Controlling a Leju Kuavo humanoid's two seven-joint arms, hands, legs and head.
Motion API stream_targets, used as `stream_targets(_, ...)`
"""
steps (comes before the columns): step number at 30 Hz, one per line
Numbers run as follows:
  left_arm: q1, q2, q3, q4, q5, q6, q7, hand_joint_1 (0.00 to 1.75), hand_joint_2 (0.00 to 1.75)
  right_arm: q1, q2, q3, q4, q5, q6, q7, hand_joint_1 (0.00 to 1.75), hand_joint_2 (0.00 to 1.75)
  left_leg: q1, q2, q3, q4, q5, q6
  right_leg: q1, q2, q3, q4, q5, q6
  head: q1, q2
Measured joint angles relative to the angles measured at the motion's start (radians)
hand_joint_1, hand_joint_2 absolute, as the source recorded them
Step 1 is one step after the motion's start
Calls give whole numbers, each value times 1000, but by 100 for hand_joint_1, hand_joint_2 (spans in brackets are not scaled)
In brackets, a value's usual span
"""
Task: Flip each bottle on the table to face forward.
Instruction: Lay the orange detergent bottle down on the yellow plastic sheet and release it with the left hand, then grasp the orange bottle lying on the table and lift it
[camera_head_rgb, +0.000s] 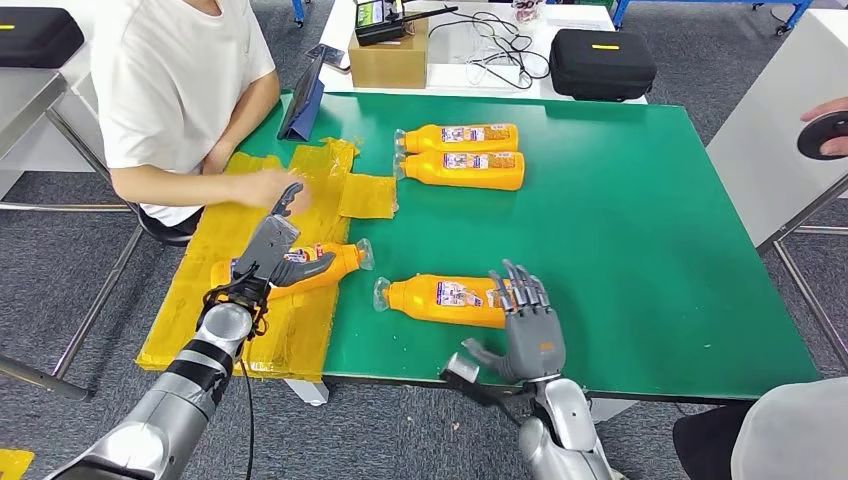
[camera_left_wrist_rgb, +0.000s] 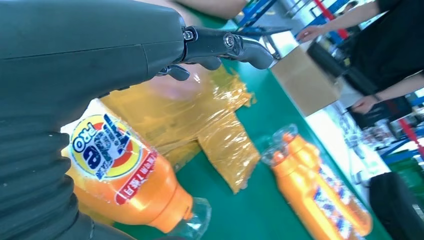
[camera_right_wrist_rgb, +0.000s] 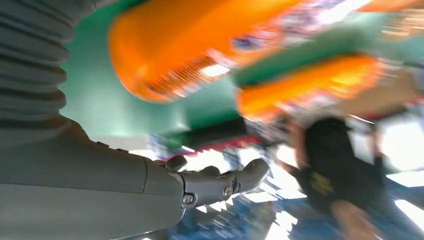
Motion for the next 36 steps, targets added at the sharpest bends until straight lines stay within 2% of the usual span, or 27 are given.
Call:
stream_targets(2, 14, -4, 0, -30, -1, 9, -5, 0, 175, -38, -15, 0, 63, 5, 0, 59, 0, 175, 0, 0, 0, 0, 0, 0, 0, 0, 0, 0, 0, 0, 0, 0)
stream_targets(7, 59, -21, -6, -122, -14, 29, -13, 0, 175, -133, -47, 0, 200, -17, 23, 126, 0, 175, 0, 0, -1, 0, 0, 0, 0, 0, -1, 0, 0, 0, 0, 0)
stream_targets(11, 73, -35, -23, -164, -19, 35, -12, 0, 175, -218, -62, 8, 309, -43, 167, 195, 4, 175, 0, 1, 0, 0, 0, 0, 0, 0, -1, 0, 0, 0, 0, 0)
stream_targets(12, 73, -39, -28, -169, -23, 40, -12, 0, 175, -242, -64, 12, 332, -48, 210, 209, 39, 175, 0, 1, 0, 0, 0, 0, 0, 0, -1, 0, 0, 0, 0, 0)
stream_targets(15, 71, -50, -48, -183, -36, 59, -16, 0, 175, -306, -70, 29, 388, -52, 322, 231, 164, 175, 0, 2, 1, 0, 0, 0, 0, 1, 0, 0, 1, 0, 0, 0)
stream_targets(16, 71, -54, -55, -189, -38, 61, -19, 0, 175, -322, -71, 35, 402, -51, 347, 232, 173, 175, 0, 2, 1, 0, 1, 0, 0, 1, 0, 0, 1, 1, 0, 0)
stream_targets(22, 69, -72, -98, -227, -38, 55, -32, 0, 175, -390, -75, 79, 456, -35, 423, 212, 175, 175, 0, 2, 1, 0, 1, 0, 0, 1, 0, 0, 1, 1, 0, 0)
stream_targets(30, 62, -77, -154, -258, -24, 30, -49, 0, 175, -411, -69, 156, 483, -5, 397, 150, 175, 175, 0, 1, 0, 0, 1, 0, 0, 1, -1, 0, 1, 1, 0, 0)
stream_targets(36, 53, -80, -173, -263, -24, 37, -50, 0, 175, -415, -63, 191, 494, -9, 410, 141, 175, 175, 0, 1, 0, 0, 1, 0, 0, 1, -1, 0, 1, 1, 0, 0)
